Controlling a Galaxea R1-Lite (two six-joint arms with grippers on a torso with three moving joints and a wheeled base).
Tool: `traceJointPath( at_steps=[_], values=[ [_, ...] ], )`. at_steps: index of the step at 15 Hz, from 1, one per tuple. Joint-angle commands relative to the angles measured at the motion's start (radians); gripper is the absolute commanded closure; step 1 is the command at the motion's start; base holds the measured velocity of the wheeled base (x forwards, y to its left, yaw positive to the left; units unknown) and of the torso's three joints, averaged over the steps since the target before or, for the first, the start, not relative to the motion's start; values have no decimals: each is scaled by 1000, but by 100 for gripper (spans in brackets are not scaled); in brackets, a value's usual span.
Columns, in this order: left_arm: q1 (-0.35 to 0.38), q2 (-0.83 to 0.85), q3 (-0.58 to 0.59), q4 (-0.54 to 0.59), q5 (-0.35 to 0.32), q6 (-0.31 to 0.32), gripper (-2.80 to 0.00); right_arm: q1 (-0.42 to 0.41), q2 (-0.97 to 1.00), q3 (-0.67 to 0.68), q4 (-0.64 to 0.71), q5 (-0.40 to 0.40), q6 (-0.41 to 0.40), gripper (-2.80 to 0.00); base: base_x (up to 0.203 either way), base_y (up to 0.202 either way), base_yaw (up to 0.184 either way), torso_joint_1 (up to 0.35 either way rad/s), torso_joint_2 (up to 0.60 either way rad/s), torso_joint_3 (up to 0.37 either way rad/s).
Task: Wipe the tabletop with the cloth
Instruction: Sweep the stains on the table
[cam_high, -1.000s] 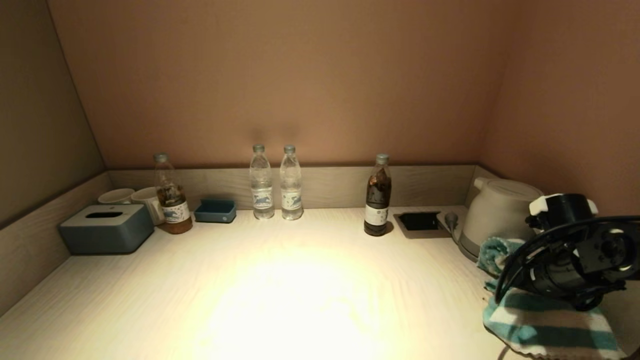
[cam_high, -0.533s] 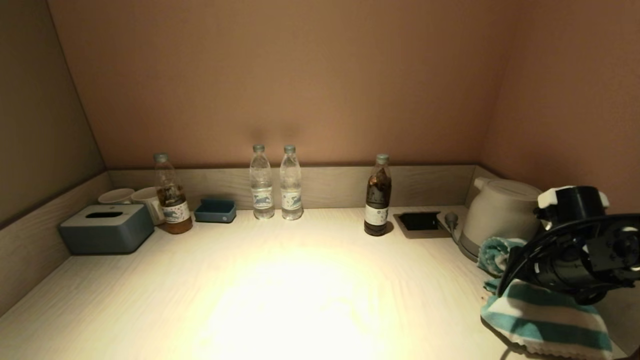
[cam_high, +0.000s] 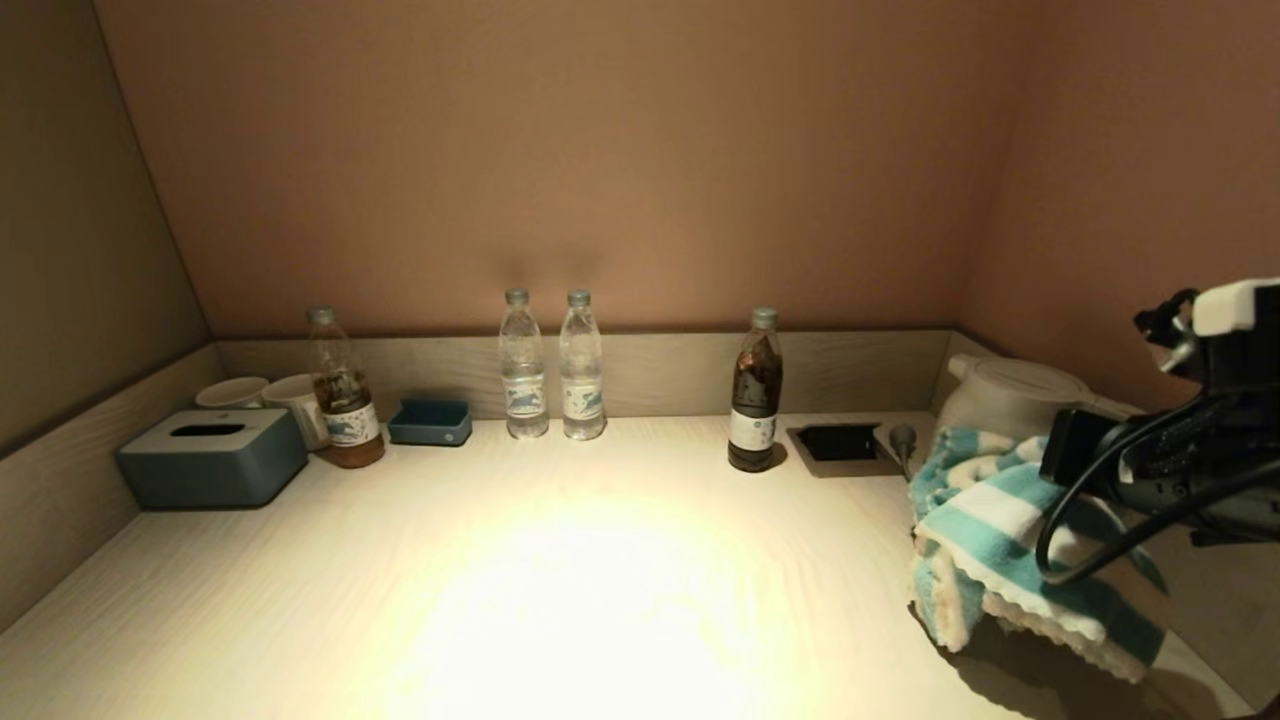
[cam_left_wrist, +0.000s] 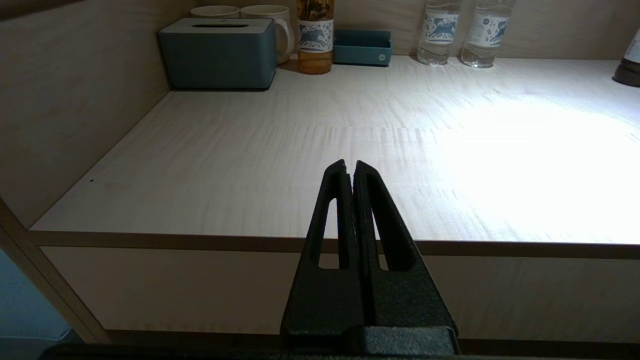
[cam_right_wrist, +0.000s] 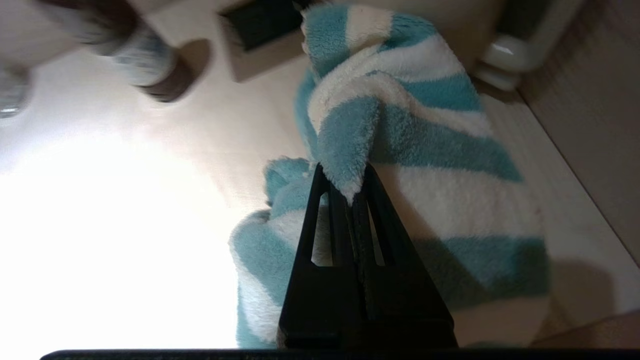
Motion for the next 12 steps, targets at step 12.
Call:
traceJointPath(
  at_steps=[12],
  values=[
    [0, 1, 0, -1, 1, 0, 0, 457, -180, 29, 26, 40, -29, 0, 0, 0, 0, 0, 0, 0]
  ],
)
